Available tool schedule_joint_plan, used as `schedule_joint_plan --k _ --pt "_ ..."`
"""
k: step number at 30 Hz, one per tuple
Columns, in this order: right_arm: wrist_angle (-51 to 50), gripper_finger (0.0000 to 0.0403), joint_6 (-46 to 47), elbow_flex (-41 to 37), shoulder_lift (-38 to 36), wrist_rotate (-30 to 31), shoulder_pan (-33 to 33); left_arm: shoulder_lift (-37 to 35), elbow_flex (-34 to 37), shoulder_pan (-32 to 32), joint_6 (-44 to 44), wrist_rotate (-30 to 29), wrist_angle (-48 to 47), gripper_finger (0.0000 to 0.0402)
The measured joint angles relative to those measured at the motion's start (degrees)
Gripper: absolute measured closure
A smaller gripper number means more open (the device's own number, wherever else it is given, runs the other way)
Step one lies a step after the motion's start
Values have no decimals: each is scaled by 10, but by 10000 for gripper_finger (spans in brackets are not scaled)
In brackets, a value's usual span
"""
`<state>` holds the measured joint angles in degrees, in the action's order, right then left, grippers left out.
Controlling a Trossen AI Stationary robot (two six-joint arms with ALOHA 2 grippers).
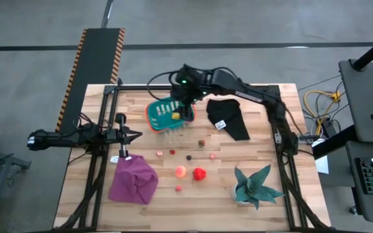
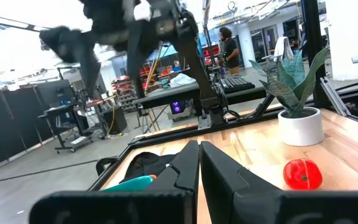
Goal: Pick and placing Produce into tupperware
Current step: Put the top right small pink peach into the basket
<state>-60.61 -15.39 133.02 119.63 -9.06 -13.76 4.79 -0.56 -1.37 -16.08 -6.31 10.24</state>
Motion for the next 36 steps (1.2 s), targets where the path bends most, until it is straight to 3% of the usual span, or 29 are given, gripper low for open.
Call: schedule_joint_plan --k 7,17,27,36 --pt "-26 160 38 -1 -93 11 38 0 0 0 -12 -1 1 400" --pt "-143 163 103 -8 -176 138 121 -2 0 0 -13 -2 1 400" --pt "-248 167 188 -38 -190 141 171 -2 0 0 -12 -2 0 400" --pt "-275 166 225 -133 -192 137 176 -2 0 0 -12 -2 0 400"
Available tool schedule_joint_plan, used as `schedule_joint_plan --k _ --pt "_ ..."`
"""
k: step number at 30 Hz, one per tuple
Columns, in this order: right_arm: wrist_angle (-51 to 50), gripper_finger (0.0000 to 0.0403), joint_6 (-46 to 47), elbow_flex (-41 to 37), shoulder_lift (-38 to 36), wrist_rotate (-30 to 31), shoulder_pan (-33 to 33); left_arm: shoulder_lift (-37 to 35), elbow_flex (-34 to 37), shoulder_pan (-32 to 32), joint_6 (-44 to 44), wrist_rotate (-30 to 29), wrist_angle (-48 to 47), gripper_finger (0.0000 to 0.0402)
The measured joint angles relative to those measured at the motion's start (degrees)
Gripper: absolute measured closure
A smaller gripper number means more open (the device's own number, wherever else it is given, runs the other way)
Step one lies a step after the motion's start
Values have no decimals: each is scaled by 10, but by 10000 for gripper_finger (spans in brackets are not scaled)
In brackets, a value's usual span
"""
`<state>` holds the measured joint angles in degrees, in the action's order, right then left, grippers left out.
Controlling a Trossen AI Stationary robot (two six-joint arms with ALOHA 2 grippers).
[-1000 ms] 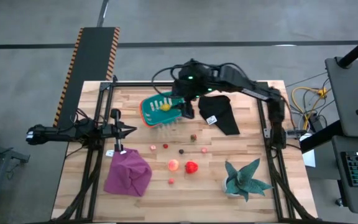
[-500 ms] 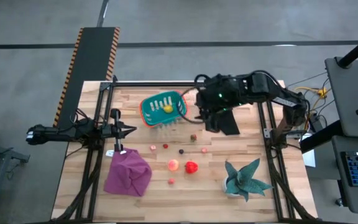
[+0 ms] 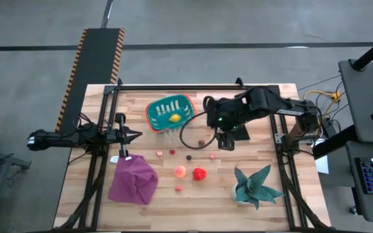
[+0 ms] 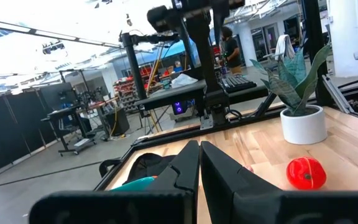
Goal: Pick and placing Produce into tupperware
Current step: Put the top right small pink peach into the basket
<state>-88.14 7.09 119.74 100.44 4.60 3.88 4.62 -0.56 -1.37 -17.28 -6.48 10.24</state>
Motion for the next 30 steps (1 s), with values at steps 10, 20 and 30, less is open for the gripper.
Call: schedule_joint_plan --k 10,20,30 --pt "65 167 18 -152 0 0 0 0 0 0 0 0 0 400" --pt "162 170 47 -286 0 -1 0 0 0 0 -1 0 0 400" --pt "233 164 137 -371 0 -1 2 0 0 0 -1 0 0 400"
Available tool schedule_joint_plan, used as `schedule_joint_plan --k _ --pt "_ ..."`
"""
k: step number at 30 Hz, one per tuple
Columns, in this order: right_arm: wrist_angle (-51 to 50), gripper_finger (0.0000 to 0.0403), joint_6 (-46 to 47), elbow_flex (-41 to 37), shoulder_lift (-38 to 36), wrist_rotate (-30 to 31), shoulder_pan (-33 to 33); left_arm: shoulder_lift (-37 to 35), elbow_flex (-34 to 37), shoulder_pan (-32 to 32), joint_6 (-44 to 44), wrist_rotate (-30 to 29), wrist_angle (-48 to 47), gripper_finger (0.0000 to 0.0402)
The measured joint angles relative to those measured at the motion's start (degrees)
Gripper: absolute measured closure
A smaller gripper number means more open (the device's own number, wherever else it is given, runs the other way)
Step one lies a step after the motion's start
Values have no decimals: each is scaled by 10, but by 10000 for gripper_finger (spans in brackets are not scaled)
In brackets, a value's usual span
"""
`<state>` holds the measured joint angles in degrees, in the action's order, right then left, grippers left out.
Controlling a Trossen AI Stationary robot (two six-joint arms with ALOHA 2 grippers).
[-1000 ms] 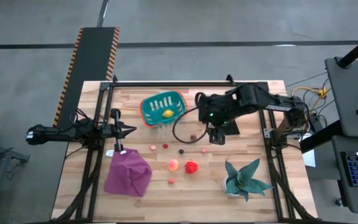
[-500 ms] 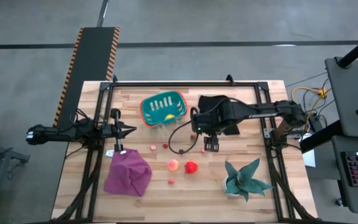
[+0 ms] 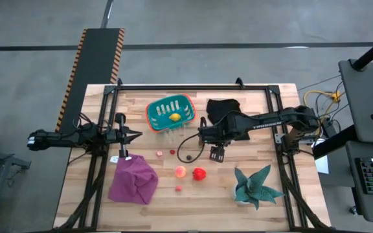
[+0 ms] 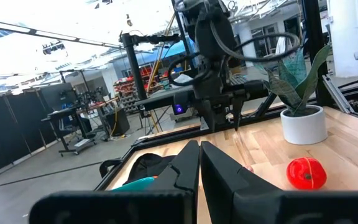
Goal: Pick and placing Produce into tupperware
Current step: Put the top right small pink peach into the basket
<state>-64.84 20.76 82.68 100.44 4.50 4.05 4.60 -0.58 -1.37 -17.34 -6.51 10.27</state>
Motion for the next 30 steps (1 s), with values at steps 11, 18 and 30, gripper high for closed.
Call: schedule_joint_plan --k 11,18,30 --pt "125 84 0 -61 0 -15 1 -1 0 0 -1 0 1 400" --pt "163 77 13 -93 5 -14 1 -1 0 0 -1 0 1 400" --pt "167 78 12 -97 50 -17 1 -2 0 0 -1 -1 0 400"
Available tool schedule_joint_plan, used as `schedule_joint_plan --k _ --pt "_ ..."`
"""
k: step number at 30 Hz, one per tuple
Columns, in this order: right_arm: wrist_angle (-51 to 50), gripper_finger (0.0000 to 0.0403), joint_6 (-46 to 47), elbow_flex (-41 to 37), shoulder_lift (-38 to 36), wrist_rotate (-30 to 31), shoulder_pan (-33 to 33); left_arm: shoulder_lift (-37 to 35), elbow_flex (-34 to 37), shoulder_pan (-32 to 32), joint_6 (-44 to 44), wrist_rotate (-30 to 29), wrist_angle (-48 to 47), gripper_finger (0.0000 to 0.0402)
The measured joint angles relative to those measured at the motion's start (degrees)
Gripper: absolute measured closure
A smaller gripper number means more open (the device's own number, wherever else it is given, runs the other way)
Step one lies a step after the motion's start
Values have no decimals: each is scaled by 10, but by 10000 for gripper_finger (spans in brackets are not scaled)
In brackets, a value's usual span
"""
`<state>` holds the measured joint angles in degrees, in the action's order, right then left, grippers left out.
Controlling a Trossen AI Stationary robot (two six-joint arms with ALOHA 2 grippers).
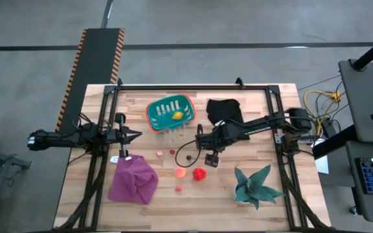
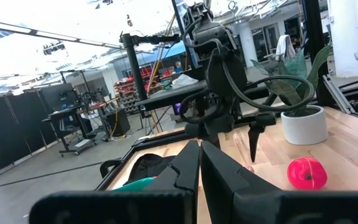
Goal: Pick and placing Produce into tupperware
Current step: Put the top right small pink peach into the basket
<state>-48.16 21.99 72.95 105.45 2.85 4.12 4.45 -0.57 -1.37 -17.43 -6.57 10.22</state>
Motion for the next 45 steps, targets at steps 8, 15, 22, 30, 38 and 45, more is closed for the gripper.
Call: schedule_joint_plan --k 8,15,22,30,38,45 --pt "9 78 1 -18 6 0 0 1 0 0 0 -4 1 400" --pt "42 78 1 -35 13 0 0 0 0 0 0 -4 1 400" --pt "70 78 -5 -45 28 -18 0 0 0 0 0 -4 1 400" --pt "70 78 -13 -59 28 -18 0 -2 0 0 0 -10 0 400" --pt "72 96 -14 -60 28 -17 0 -2 0 0 0 -12 1 400" --pt "74 161 -14 -59 28 -17 0 -2 0 0 0 -13 1 400"
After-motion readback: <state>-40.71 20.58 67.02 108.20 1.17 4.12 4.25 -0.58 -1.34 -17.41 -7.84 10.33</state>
